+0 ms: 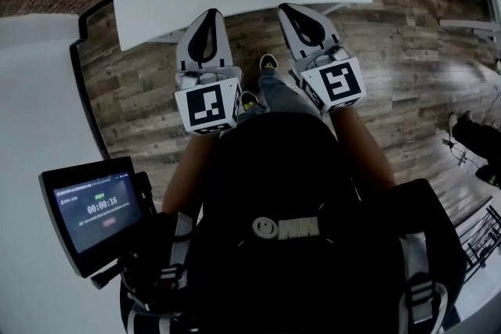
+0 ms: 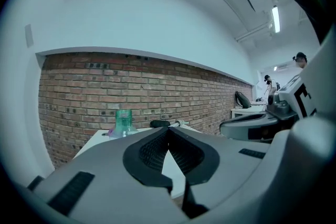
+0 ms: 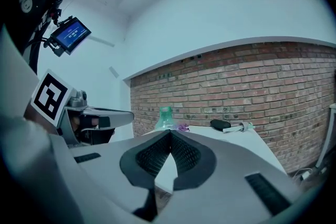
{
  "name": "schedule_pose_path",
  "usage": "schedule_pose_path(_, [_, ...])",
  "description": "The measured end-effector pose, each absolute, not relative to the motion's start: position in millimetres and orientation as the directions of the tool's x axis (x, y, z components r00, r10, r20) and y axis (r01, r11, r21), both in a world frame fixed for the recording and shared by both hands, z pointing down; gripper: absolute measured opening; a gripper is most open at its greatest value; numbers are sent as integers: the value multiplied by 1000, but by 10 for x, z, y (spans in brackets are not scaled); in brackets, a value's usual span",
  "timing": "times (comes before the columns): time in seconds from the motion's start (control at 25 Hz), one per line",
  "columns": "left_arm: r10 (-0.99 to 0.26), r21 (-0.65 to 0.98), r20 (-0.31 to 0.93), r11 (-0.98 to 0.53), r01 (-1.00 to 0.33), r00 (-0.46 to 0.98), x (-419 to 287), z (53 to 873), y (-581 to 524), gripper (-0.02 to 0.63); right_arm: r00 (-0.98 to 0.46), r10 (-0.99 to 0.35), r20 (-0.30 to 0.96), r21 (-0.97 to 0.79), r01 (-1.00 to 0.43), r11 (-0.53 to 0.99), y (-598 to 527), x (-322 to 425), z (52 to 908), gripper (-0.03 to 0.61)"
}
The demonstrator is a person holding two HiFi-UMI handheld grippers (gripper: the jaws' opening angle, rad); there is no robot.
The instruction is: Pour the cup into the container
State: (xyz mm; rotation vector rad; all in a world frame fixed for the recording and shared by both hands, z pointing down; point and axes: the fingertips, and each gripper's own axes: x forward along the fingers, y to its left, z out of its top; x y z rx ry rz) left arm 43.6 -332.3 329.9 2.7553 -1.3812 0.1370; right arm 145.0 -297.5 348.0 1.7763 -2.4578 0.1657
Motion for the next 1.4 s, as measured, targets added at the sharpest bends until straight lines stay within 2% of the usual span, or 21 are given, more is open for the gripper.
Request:
schedule_pose_path(0.16, [-804,-5,152,-583,-813,575,895,3378,-3852,-2,-323,-932,166,-74,-946,315,-3489,2049,3604,-3])
schedule_pose_path(0.44, [-805,-39,174,-582,-812,568,1180,3328,-4160,-2,-365,-913,184,-97,-931,353,-3811,2305,3707,-3])
schedule_pose_path(0.72, [-790,-26,210,-593,-805,576,1221,3468,-4487,-2,-356,-902,245,-124,-934,335,-4096,2342,3895,-3])
schedule_pose_path(0.88, [-773,-22,223,-613,-790,594,1091,3568,-4702,-2,-346,-907,239,-121,-938,326,-4339,2307,3901,-3])
schedule_pose_path(1.12, [-734,0,226,-657,-754,640,837,3734,-4940,-2,-296,-894,337,-128,-955,268,-4563,2316,4239,-3])
schedule_pose_path(1.24, [-729,24,222,-660,-751,647,687,3803,-5040,-2,-248,-878,409,-131,-968,212,-4606,2422,4493,181])
schedule_pose_path(1.32, [-725,13,231,-665,-747,649,609,3847,-5086,-2,-200,-873,444,-84,-980,181,-4649,2517,4656,257])
schedule_pose_path(1.4, [-723,6,239,-666,-746,648,560,3873,-5105,-2,-164,-866,473,-31,-985,169,-4709,2611,4827,303])
